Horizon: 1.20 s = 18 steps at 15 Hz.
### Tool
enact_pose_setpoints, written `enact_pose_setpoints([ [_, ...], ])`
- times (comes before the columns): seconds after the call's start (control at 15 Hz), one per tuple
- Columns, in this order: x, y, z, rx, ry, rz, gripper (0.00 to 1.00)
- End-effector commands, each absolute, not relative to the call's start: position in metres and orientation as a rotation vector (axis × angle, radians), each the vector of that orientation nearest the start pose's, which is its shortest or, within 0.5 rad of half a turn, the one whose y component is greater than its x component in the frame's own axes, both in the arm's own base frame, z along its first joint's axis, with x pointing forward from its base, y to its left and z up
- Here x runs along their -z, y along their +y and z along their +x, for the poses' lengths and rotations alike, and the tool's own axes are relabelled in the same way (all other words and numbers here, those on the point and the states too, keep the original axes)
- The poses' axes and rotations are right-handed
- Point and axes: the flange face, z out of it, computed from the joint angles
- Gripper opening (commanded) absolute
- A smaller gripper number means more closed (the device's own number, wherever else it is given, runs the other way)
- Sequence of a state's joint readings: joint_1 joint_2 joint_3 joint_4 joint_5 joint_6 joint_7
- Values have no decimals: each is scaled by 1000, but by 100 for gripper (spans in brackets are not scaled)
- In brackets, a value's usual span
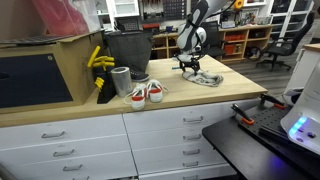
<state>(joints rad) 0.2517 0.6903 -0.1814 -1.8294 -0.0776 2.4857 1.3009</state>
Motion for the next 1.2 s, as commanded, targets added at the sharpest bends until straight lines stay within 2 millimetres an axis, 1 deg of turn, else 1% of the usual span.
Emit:
enact_pose_setpoints([
  [0.0,-173,56,648,155,1710,-2755,100],
  [0.07,-174,57,651,165,1710,-2756,100],
  [0.27,-165,59,656,161,1708,-2761,100],
  [0.6,-144,60,652,132,1718,-2791,100],
  [0.73,-141,59,653,129,1716,-2800,100],
  [0.8,-141,58,652,117,1698,-2810,75],
  [0.87,-143,58,652,126,1685,-2820,74],
  [1.0,-150,58,652,146,1654,-2826,60],
  [1.13,-157,58,653,157,1633,-2828,44],
])
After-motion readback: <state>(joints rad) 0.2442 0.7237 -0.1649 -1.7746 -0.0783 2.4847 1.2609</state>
